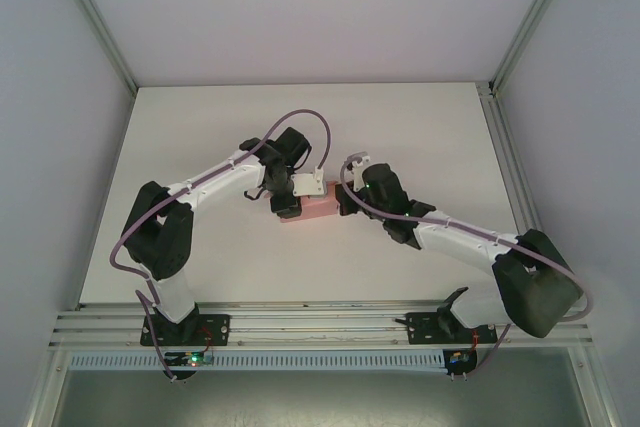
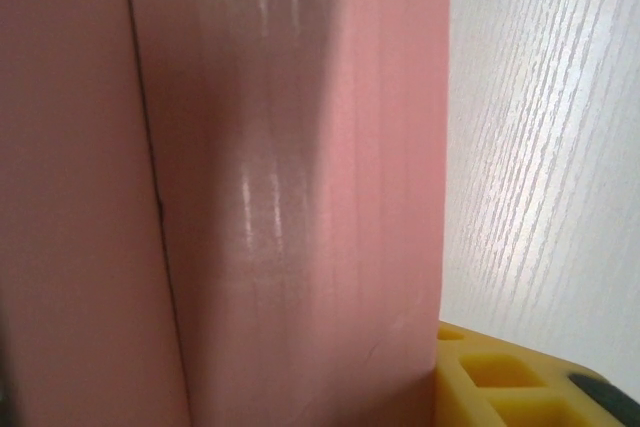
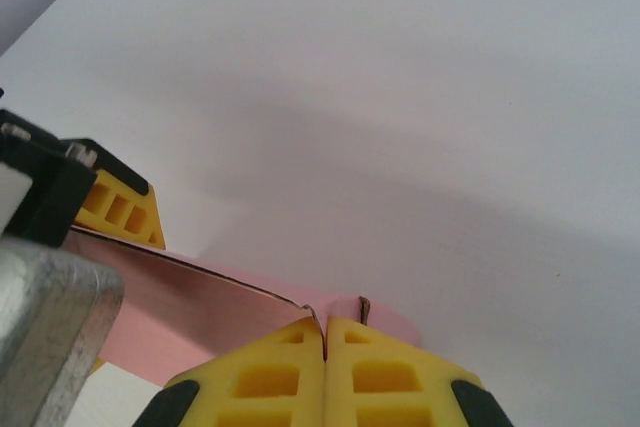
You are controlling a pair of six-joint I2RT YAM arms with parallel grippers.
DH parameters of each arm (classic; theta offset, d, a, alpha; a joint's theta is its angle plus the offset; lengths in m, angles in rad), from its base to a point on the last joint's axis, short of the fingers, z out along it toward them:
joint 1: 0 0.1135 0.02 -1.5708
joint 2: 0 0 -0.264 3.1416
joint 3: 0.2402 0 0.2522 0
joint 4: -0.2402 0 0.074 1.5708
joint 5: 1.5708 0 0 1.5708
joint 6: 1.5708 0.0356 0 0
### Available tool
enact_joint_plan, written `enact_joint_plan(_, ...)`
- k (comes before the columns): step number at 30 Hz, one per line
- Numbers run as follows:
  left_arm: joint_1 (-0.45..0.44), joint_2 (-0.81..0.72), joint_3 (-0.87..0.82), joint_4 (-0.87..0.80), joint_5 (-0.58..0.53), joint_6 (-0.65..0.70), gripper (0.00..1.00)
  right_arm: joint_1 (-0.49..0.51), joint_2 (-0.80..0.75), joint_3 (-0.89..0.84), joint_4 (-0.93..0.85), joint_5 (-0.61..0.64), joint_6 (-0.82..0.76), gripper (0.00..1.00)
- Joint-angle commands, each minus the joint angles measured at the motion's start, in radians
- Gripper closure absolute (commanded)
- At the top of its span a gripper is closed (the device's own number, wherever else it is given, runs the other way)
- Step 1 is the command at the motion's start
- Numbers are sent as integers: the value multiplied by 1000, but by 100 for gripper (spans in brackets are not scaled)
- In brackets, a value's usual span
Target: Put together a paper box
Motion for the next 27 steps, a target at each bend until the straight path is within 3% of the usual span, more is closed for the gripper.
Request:
enact_joint_plan(1,-12,43,15,24,49,-14,52,41,11,-60,66,5,-77,100)
enact_joint_plan(10,0,38,65,21,33,-82,37,83,38,-81,122,147,-128,100)
enact_joint_plan(14,1,7,70,25,35,-104,21,94,39,-39,66,234,-121,100)
enact_joint_plan(17,2,-40,65,29,54,-128,1,108,51,-29,60,265,-129,100)
enact_joint_plan(23,2,-167,9,98,31,-247,0,146,50,-10,43,327,-106,100)
enact_joint_plan(27,2,-240,-28,99,-86,-443,0,161,76,9,18,366,-102,100)
